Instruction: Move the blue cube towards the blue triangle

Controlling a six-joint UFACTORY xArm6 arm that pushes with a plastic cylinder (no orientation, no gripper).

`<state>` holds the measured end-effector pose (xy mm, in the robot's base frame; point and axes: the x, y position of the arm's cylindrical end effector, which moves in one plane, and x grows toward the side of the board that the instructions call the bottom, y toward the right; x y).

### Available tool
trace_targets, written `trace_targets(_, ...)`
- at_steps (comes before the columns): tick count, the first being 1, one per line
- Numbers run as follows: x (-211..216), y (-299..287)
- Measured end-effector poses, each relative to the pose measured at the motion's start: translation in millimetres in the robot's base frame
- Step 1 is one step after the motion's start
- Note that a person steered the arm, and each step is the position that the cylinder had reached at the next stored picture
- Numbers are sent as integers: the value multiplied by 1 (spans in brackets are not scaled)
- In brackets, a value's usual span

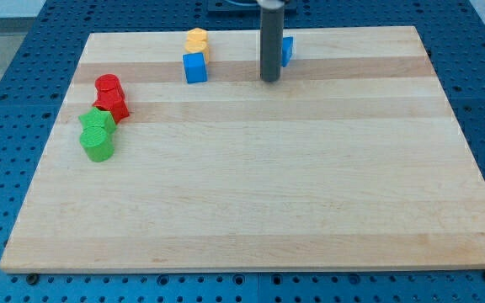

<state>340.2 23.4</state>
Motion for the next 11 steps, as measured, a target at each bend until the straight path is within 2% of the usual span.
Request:
trace_targets(2,-7,-146)
trace_targets(3,-31,-184)
trace_targets(4,-51,-147)
trace_targets(6,-52,-137)
trace_targets(7,-24,-111)
trace_targets(8,-15,-91)
trace_targets(9,11,-90)
trace_targets(10,6,-89)
trace_targets(11,-21,-87)
